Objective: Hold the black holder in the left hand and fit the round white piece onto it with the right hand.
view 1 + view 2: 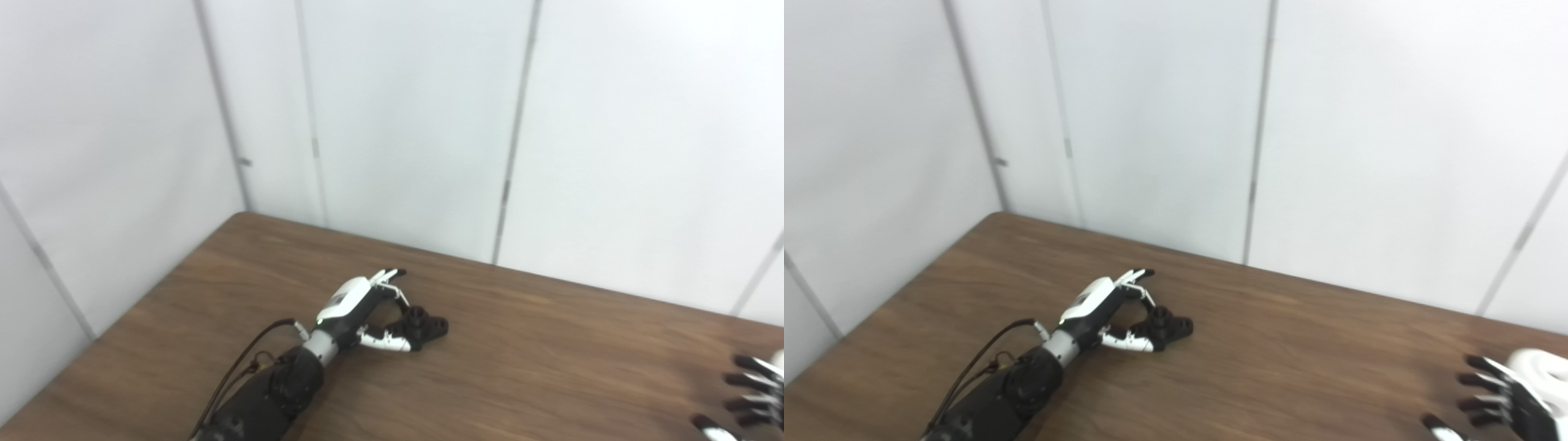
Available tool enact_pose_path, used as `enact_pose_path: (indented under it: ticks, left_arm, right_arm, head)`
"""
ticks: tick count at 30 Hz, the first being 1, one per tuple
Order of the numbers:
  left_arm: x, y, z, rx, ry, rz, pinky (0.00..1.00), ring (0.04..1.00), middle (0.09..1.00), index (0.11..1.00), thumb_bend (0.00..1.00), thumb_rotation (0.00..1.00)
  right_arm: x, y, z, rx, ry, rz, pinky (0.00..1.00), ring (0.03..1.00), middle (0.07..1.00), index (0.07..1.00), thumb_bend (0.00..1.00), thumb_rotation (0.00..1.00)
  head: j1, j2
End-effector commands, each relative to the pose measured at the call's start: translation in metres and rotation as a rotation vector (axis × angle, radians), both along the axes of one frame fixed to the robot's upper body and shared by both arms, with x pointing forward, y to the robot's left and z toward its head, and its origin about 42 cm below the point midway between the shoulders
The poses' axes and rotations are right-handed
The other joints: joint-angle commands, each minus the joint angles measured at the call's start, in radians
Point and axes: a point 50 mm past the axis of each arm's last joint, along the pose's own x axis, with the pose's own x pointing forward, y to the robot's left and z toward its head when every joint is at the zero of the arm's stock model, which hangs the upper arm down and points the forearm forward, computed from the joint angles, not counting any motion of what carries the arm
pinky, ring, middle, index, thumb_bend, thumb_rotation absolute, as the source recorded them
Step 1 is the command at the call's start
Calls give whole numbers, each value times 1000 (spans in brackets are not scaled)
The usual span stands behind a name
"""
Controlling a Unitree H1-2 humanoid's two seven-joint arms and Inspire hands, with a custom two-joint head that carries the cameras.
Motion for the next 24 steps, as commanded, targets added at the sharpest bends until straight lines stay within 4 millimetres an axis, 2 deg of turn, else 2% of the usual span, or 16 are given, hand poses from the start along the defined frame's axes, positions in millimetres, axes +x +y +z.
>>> enact_pose_path:
  ticks: [1,9,13,20,24]
  left_arm:
    - [-4,-16,-5,29,31,-110,949,1000,978,487,522,77]
    - [-5,-52,1,101,67,-278,950,1000,999,489,521,79]
    - [-1,-73,-5,130,77,-340,976,1000,996,488,520,81]
    - [2,-104,-19,133,108,-436,1000,1000,992,488,521,78]
    - [0,-119,-28,148,119,-469,997,1000,985,487,521,77]
  right_arm:
    - [11,4,27,-7,-96,6,490,558,672,739,556,0]
    - [21,12,29,-45,-165,39,458,556,676,740,566,0]
    - [22,21,32,-46,-187,48,457,565,683,746,554,2]
    - [23,30,34,-57,-200,48,477,579,689,751,546,94]
    - [22,34,35,-60,-196,47,484,584,694,757,544,104]
  head:
    - [-23,3]
    - [-149,26]
    - [-195,36]
    - [-277,58]
    - [-313,65]
